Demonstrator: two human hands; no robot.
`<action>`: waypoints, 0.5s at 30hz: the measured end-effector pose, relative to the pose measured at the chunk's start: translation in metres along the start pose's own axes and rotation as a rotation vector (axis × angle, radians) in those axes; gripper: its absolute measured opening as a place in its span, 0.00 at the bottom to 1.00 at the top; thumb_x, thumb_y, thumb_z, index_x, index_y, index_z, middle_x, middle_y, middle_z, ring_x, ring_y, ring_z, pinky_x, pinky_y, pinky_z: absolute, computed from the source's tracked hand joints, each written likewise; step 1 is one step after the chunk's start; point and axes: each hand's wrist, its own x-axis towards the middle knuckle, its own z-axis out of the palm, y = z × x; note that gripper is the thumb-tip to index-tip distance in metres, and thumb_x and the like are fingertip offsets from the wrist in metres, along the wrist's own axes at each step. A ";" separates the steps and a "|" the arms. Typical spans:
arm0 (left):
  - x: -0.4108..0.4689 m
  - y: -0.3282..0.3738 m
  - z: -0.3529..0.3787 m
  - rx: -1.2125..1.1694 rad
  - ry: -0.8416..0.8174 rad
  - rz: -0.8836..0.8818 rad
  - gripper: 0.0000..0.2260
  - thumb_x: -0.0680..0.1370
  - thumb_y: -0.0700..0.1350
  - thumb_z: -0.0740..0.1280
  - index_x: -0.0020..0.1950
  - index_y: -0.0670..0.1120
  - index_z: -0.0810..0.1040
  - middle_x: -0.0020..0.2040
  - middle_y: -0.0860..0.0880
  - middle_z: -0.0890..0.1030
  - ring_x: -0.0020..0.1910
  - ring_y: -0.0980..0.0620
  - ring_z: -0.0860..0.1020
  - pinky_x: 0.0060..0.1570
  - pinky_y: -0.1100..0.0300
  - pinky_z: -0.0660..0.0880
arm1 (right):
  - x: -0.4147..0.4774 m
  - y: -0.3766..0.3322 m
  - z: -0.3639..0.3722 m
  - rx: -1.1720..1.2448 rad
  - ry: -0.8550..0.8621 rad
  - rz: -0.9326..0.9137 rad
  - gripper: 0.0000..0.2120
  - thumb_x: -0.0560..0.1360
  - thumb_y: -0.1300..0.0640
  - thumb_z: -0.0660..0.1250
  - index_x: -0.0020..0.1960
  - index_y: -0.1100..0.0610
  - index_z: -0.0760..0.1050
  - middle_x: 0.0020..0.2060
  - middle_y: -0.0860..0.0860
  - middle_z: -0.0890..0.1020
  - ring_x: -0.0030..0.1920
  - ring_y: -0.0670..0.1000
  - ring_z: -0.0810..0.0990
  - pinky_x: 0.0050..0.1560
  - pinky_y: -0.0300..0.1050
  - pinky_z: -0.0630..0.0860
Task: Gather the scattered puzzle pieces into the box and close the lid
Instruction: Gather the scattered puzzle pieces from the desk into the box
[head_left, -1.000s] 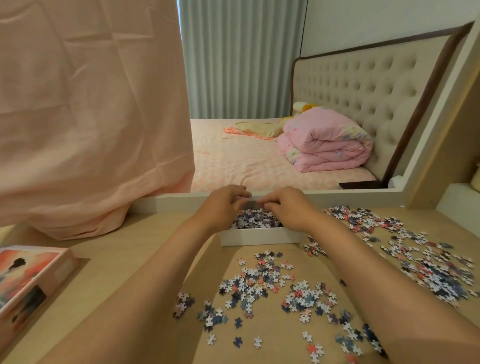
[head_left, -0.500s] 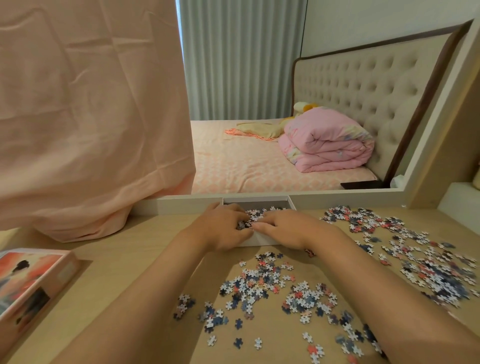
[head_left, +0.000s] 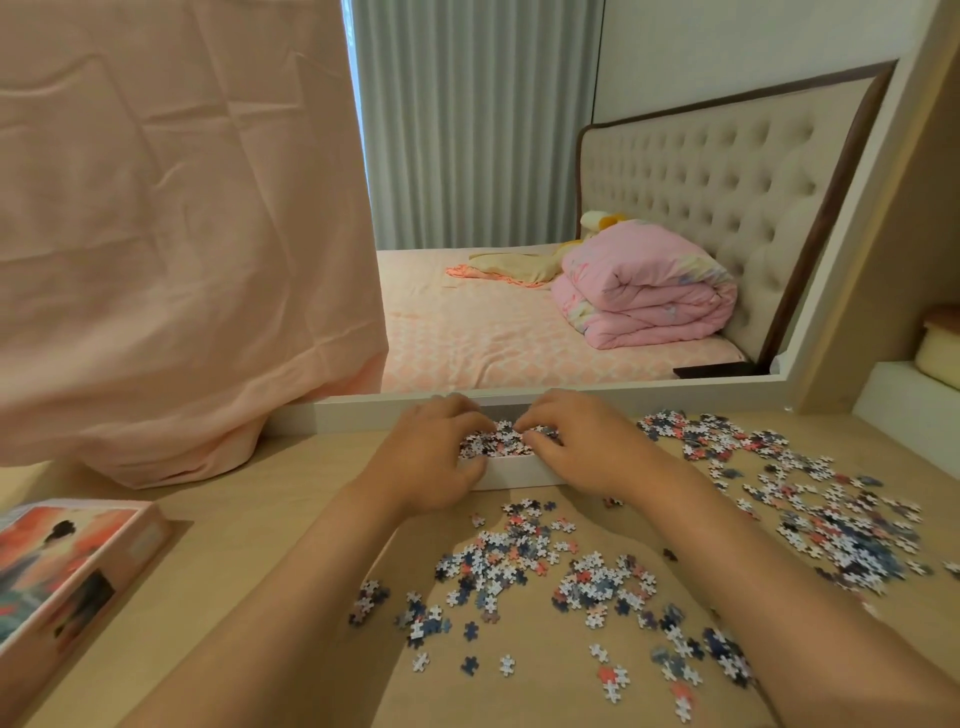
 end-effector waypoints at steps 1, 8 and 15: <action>-0.008 0.002 -0.002 -0.047 0.060 -0.003 0.13 0.76 0.52 0.64 0.60 0.55 0.78 0.59 0.55 0.75 0.57 0.54 0.73 0.58 0.53 0.70 | -0.006 -0.004 0.001 0.027 0.012 -0.008 0.13 0.81 0.51 0.61 0.59 0.48 0.82 0.54 0.44 0.81 0.49 0.45 0.77 0.53 0.45 0.73; -0.064 0.031 -0.002 -0.148 -0.217 -0.087 0.19 0.78 0.59 0.62 0.68 0.57 0.71 0.66 0.58 0.72 0.64 0.57 0.70 0.65 0.56 0.69 | -0.044 -0.025 0.028 0.050 -0.303 0.046 0.16 0.82 0.50 0.59 0.69 0.47 0.75 0.63 0.46 0.78 0.59 0.49 0.78 0.63 0.51 0.74; -0.087 0.051 0.013 -0.335 -0.466 -0.140 0.38 0.75 0.66 0.63 0.80 0.57 0.49 0.79 0.59 0.52 0.77 0.59 0.50 0.76 0.53 0.52 | -0.066 -0.034 0.026 0.132 -0.343 0.058 0.16 0.82 0.56 0.59 0.66 0.45 0.78 0.62 0.44 0.81 0.57 0.45 0.78 0.62 0.46 0.75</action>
